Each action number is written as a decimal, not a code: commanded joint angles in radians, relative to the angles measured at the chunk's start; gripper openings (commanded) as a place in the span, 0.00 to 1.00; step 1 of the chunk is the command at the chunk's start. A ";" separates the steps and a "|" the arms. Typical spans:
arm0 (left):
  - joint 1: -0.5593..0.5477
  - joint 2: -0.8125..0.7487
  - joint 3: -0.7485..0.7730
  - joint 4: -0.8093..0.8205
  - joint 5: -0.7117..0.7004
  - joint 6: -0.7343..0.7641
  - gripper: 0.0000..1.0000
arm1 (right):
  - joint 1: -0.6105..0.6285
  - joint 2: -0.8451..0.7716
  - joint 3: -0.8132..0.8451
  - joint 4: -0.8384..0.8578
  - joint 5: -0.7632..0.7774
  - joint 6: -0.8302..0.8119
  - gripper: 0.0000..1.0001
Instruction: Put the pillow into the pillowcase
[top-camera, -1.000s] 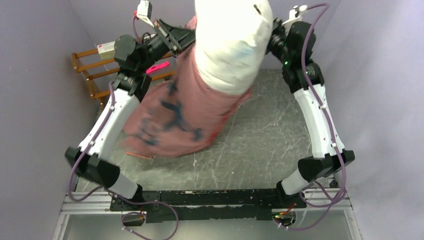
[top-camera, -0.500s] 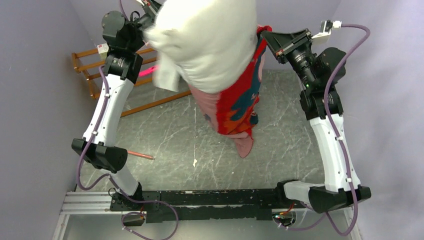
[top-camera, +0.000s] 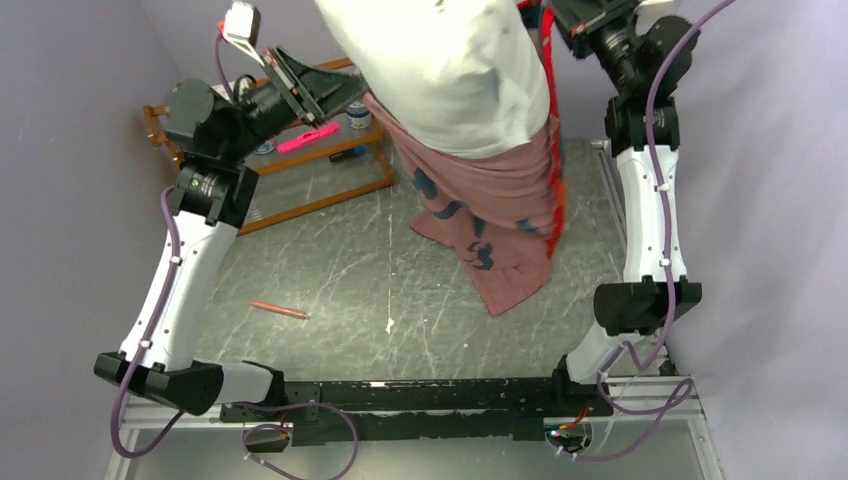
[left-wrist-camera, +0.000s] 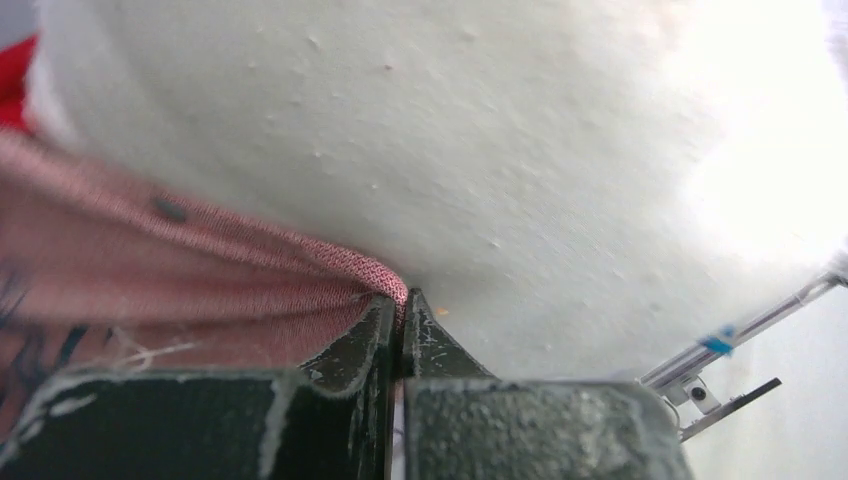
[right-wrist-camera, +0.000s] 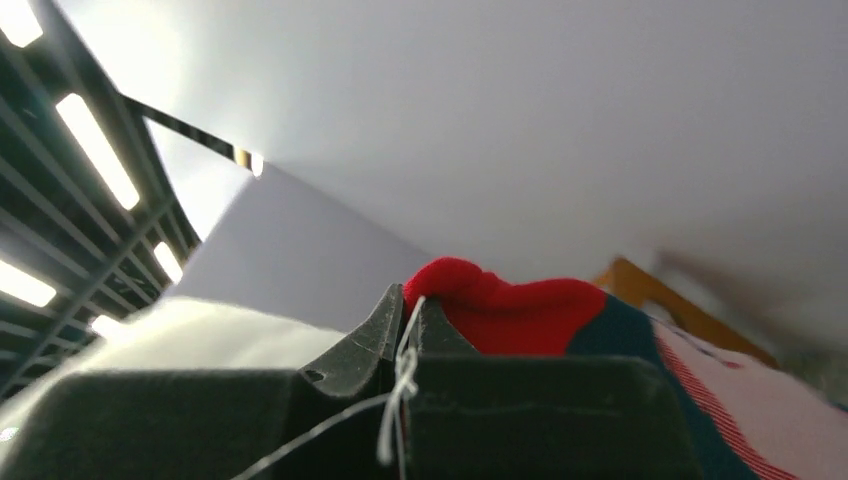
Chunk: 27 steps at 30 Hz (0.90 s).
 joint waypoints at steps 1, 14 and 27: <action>0.014 0.092 0.255 0.154 -0.026 -0.016 0.05 | 0.015 -0.205 -0.269 0.189 -0.103 -0.011 0.00; -0.063 0.118 0.067 0.044 -0.086 0.192 0.05 | 0.067 -0.361 -0.378 -0.348 -0.020 -0.471 0.00; -0.059 0.210 0.383 -0.235 -0.165 0.321 0.05 | 0.094 -0.493 -0.749 -0.044 -0.189 -0.365 0.00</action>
